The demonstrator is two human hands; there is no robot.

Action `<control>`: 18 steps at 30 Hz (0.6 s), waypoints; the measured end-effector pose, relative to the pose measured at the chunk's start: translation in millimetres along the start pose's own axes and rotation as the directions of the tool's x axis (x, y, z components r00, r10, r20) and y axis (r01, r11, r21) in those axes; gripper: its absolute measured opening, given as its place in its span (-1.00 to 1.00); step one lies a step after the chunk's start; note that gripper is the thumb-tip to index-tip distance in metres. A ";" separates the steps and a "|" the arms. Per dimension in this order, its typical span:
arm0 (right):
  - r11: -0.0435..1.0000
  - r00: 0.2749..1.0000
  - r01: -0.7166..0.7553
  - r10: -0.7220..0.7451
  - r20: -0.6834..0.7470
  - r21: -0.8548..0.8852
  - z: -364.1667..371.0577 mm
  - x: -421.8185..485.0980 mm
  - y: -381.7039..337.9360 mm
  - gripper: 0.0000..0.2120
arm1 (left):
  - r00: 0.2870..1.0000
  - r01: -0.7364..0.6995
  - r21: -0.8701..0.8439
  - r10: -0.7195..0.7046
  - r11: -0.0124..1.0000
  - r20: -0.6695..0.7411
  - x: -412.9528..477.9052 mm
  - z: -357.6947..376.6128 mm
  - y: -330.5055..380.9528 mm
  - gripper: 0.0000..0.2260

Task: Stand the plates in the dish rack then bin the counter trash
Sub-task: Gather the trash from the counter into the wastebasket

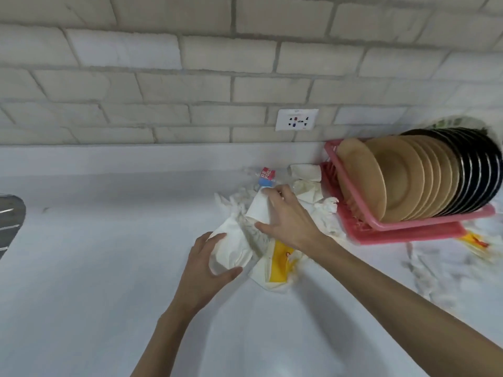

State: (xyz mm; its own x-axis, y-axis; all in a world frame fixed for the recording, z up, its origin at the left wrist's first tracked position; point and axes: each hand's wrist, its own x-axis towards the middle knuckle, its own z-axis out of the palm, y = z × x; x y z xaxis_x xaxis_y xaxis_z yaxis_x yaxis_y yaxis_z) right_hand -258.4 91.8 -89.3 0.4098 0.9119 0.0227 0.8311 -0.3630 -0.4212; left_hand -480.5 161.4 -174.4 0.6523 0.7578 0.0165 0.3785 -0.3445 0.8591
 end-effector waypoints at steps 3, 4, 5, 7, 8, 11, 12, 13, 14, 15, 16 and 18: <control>0.997 0.998 -0.068 0.068 -0.004 0.022 -6.6 -39.2 20.4 -0.30 | 1.000 -0.003 -0.039 0.004 0.999 0.031 -16.9 20.0 9.1 -0.26; 0.995 0.996 -0.086 0.086 -0.017 0.042 -8.7 -53.5 28.3 -0.30 | 0.999 -0.005 -0.048 0.007 0.999 0.049 -23.1 26.6 12.9 -0.27; 0.993 0.994 -0.101 0.104 -0.036 0.061 -10.9 -68.5 36.5 -0.30 | 0.997 -0.012 -0.055 0.016 0.998 0.072 -29.8 33.7 17.2 -0.28; 0.986 0.987 -0.138 0.145 -0.070 0.088 -15.7 -100.4 53.8 -0.30 | 0.991 -0.031 -0.053 0.038 0.998 0.131 -43.2 49.4 26.8 -0.28; 0.983 0.983 -0.159 0.167 -0.083 0.097 -18.5 -117.5 62.6 -0.31 | 0.986 -0.039 -0.048 0.046 0.998 0.162 -49.6 57.5 32.5 -0.29; 0.968 0.967 -0.223 0.234 -0.098 0.113 -27.7 -172.3 88.6 -0.32 | 0.971 -0.068 -0.039 0.075 0.997 0.227 -68.5 84.7 51.7 -0.33; 0.962 0.961 -0.245 0.258 -0.103 0.121 -30.7 -192.3 97.4 -0.32 | 0.965 -0.079 -0.034 0.085 0.996 0.248 -75.4 95.8 59.7 -0.35; 0.955 0.954 -0.266 0.280 -0.106 0.130 -33.5 -212.7 105.9 -0.32 | 0.958 -0.093 -0.027 0.097 0.995 0.271 -83.1 107.9 68.4 -0.36; 0.950 0.949 -0.283 0.297 -0.105 0.135 -35.6 -232.1 114.4 -0.31 | 0.951 -0.104 -0.022 0.106 0.994 0.291 -91.4 120.3 77.4 -0.37; 0.945 0.945 -0.297 0.312 -0.103 0.138 -37.2 -250.4 122.2 -0.31 | 0.944 -0.115 -0.018 0.115 0.993 0.309 -100.3 132.3 86.1 -0.38; 0.939 0.939 -0.315 0.330 -0.100 0.139 -37.6 -268.2 129.7 -0.30 | 0.937 -0.128 -0.017 0.126 0.992 0.327 -109.5 144.1 94.3 -0.39; 0.925 0.925 -0.349 0.366 -0.103 0.149 -37.2 -302.4 144.6 -0.30 | 0.926 -0.151 -0.006 0.144 0.988 0.348 -130.0 166.8 109.4 -0.38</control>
State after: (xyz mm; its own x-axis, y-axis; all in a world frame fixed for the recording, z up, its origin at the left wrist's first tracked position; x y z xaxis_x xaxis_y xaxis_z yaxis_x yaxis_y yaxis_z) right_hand -248.1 -243.6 -123.4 0.7219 0.6908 -0.0397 0.5696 -0.6259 -0.5327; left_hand -414.3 -67.2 -167.8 0.8872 0.4597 -0.0393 0.2718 -0.4520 0.8496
